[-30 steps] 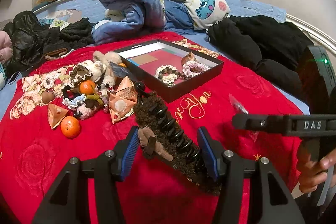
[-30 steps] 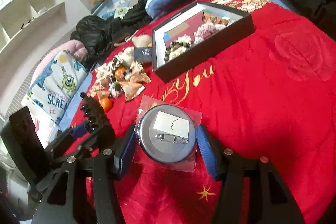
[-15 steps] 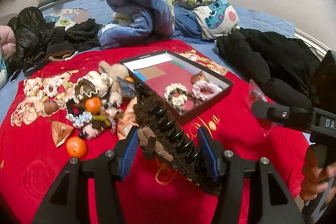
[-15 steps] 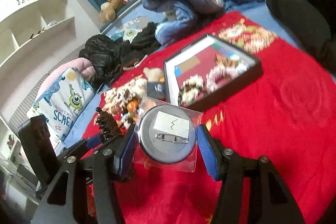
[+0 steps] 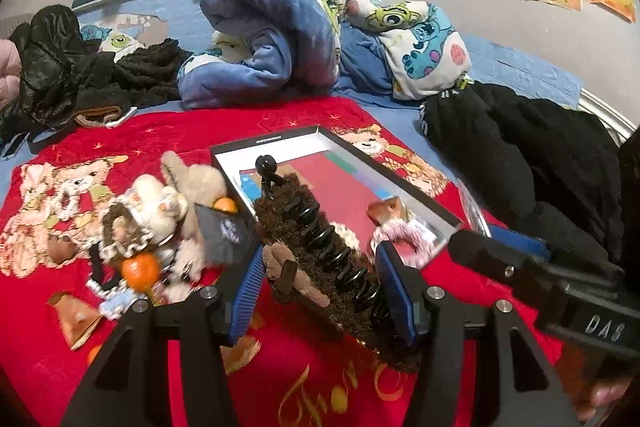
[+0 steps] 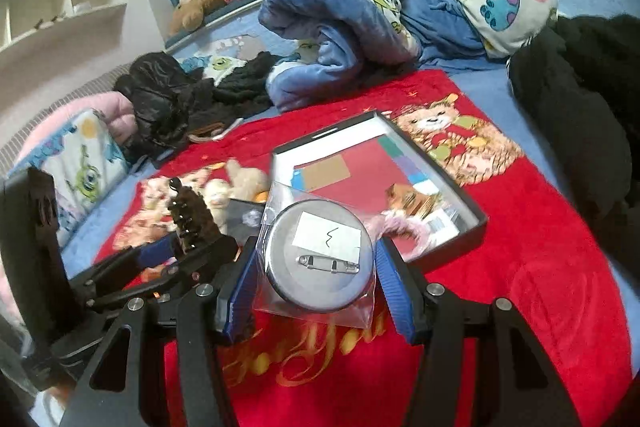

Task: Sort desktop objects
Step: 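Lower both items into the black box and open both tools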

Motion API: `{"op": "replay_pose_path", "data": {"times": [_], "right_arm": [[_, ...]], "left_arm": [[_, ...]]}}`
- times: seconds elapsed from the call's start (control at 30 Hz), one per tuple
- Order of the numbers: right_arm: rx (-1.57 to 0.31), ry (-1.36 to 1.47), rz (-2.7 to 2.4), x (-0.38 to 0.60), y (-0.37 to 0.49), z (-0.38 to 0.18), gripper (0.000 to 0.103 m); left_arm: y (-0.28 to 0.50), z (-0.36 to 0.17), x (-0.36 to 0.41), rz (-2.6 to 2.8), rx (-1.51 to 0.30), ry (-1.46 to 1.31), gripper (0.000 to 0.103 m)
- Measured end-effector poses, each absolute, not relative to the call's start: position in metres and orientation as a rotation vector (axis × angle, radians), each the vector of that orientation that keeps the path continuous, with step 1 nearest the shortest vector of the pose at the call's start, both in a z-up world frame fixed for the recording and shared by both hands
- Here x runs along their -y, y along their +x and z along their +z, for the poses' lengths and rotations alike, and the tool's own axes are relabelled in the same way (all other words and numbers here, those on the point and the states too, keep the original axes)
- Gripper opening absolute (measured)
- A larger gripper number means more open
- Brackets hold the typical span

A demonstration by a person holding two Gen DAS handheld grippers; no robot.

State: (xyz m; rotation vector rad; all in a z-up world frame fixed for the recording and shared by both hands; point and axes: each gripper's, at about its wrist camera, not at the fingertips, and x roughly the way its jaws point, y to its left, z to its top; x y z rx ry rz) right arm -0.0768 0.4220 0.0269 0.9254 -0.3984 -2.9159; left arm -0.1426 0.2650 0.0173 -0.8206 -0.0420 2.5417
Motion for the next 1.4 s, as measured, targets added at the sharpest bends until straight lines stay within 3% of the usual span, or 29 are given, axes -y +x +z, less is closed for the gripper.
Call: {"op": "replay_pose_path", "data": {"times": [0.4, 0.67, 1.13, 1.2, 1.23, 1.33, 1.4], "right_arm": [[0.327, 0.901, -3.002, -0.457, -0.146, -0.015, 0.056], [0.277, 0.842, -3.006, -0.456, -0.147, -0.026, 0.056], [0.413, 0.827, -2.973, -0.466, -0.145, -0.040, 0.061], [0.431, 0.806, -2.969, -0.467, -0.143, -0.039, 0.065], [0.442, 0.792, -2.971, -0.469, -0.142, -0.039, 0.067], [0.503, 0.732, -2.968, -0.476, -0.136, -0.036, 0.086], [0.551, 0.697, -2.966, -0.482, -0.132, -0.035, 0.103]], "left_arm": [[-0.213, -0.026, -0.302, 2.570, 0.037, -0.810, 0.058], [-0.232, -0.048, -0.308, 2.557, 0.015, -0.823, 0.058], [-0.225, -0.046, -0.310, 2.582, -0.029, -0.777, 0.058], [-0.224, -0.046, -0.308, 2.598, -0.030, -0.773, 0.063], [-0.223, -0.045, -0.306, 2.608, -0.027, -0.769, 0.070], [-0.221, -0.043, -0.300, 2.631, -0.016, -0.745, 0.093], [-0.220, -0.043, -0.298, 2.626, -0.012, -0.738, 0.103]]}}
